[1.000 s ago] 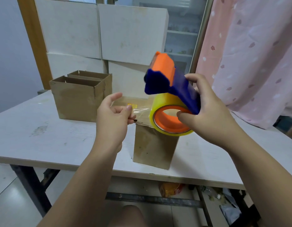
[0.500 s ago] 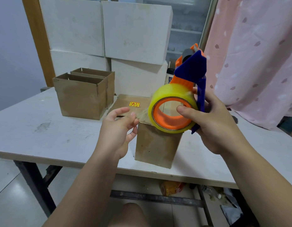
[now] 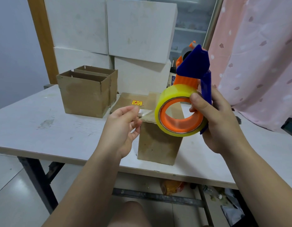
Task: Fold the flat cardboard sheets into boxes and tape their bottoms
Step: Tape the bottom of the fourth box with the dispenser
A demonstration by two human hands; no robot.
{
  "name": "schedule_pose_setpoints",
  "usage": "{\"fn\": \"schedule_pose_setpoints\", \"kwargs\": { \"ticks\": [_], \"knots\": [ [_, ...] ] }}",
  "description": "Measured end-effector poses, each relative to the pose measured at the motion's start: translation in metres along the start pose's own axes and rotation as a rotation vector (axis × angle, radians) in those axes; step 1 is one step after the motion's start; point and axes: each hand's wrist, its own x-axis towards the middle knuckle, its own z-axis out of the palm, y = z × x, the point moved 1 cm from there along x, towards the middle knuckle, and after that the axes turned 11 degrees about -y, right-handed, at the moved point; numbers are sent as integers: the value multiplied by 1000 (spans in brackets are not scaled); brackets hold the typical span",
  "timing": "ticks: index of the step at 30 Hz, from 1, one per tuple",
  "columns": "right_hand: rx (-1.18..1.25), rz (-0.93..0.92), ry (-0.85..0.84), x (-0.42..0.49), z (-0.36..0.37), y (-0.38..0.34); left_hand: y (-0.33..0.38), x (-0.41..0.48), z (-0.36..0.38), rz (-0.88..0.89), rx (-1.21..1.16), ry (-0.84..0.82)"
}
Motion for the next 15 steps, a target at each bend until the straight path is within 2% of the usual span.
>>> {"fn": "schedule_pose_setpoints", "kwargs": {
  "ticks": [7, 15],
  "knots": [
    [-100, 41, -141, 5, -6, -7, -5, 2, -1, 11, 65, 41],
    [-124, 91, -129, 10, -5, -6, -9, 6, -2, -3, 86, 36]
  ]
}}
